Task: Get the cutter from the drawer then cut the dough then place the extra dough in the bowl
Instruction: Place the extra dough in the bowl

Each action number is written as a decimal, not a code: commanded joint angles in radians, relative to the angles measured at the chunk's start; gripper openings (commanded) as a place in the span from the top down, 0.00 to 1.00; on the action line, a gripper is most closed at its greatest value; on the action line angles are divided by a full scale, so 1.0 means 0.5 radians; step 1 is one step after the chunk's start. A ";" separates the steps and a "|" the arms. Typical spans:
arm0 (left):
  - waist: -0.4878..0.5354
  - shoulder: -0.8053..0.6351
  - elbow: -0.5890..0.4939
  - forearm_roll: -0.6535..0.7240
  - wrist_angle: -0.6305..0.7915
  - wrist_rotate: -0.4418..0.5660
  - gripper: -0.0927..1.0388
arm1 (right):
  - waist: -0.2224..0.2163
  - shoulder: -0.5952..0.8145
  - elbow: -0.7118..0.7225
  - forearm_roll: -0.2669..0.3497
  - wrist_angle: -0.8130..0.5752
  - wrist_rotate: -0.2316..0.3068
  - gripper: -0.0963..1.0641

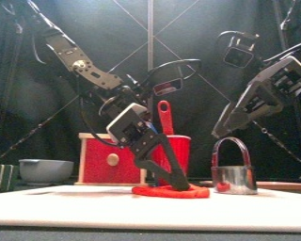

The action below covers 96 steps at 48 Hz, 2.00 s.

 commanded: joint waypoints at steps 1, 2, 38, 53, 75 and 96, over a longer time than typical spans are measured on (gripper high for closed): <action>0.009 -0.040 -0.012 0.006 -0.009 0.006 0.33 | -0.009 -0.049 -0.018 0.006 -0.006 0.000 0.17; 0.009 -0.040 -0.012 0.006 -0.012 0.006 0.33 | -0.009 -0.052 -0.021 0.003 -0.006 0.000 0.17; 0.012 -0.862 0.500 0.037 -0.101 0.006 0.32 | -0.046 -0.095 -0.021 -0.003 0.018 0.000 0.17; 0.046 -1.473 0.936 -0.025 -0.126 0.006 0.32 | -0.071 -0.101 -0.031 -0.009 0.034 0.000 0.17; 0.390 -2.341 1.341 0.037 -0.107 0.009 0.33 | -0.089 -0.101 -0.034 0.012 0.055 0.006 0.17; 1.046 -2.473 1.519 0.322 -0.012 0.012 0.32 | -0.092 -0.104 -0.043 0.003 0.067 0.000 0.17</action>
